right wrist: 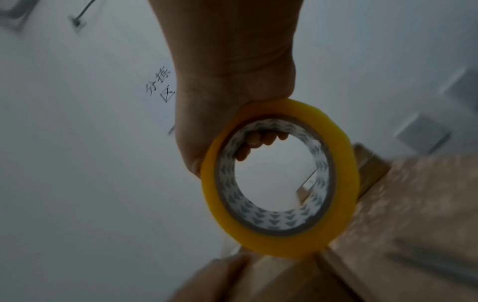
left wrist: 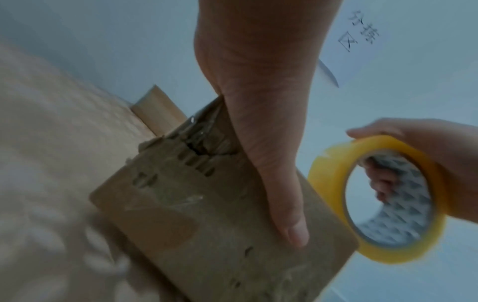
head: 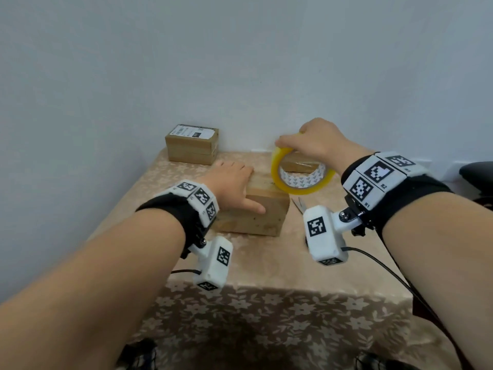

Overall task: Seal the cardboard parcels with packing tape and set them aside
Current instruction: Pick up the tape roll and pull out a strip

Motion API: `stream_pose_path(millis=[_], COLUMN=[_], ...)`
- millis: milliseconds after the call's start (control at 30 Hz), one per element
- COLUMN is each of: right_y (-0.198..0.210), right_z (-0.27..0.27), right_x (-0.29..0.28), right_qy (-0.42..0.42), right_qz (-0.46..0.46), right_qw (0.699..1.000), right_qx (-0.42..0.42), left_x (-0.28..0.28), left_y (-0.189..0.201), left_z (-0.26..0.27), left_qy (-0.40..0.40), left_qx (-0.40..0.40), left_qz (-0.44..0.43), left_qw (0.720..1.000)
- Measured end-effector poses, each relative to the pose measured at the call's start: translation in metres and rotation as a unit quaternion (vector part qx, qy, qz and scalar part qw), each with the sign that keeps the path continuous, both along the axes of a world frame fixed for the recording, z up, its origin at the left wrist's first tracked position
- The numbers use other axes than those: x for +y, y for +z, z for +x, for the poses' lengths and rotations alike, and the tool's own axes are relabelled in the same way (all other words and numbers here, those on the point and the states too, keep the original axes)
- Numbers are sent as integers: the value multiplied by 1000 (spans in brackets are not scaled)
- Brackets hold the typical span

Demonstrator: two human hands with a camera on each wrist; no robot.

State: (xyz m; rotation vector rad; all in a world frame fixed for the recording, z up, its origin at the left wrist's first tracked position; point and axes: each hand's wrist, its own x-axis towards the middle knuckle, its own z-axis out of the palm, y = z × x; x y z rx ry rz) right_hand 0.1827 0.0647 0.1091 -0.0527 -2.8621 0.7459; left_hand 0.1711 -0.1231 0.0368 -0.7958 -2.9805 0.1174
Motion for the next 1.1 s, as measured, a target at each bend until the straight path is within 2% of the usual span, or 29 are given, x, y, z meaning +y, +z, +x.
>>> stream_pose_path(millis=[100, 200, 367, 500, 600, 833, 933, 1033, 1100], right_y=[7, 12, 4, -21, -36, -63, -66, -68, -67], right_z=[-1, -6, -4, 0, -3, -8, -6, -5, -4], right_x=[-23, -39, -15, 3, 10, 14, 12, 6, 2], right_qy=[28, 46, 5, 2, -1, 12, 24, 24, 22], right_qz=[-40, 9, 90, 22, 19, 13, 42, 65, 79], right_qw=[999, 999, 990, 986, 984, 982, 984, 987, 988], right_qx=[3, -15, -108, -163, -179, -191, -173, -148, -131], left_x=[-22, -33, -32, -29, -30, -29, -25, -2, 24], left_y=[-2, -14, -19, -19, -19, -23, -17, -9, -9], left_z=[-1, 3, 4, 5, 4, 0, -2, -5, -1], left_qy=[12, 28, 39, 47, 47, 43, 48, 34, -7], left_qx=[-14, -30, -48, -68, -74, -74, -94, -113, -128], left_qz=[0, 41, 72, 65, 53, 32, 4, -62, -65], left_qw=[1000, 998, 995, 994, 995, 996, 994, 991, 990])
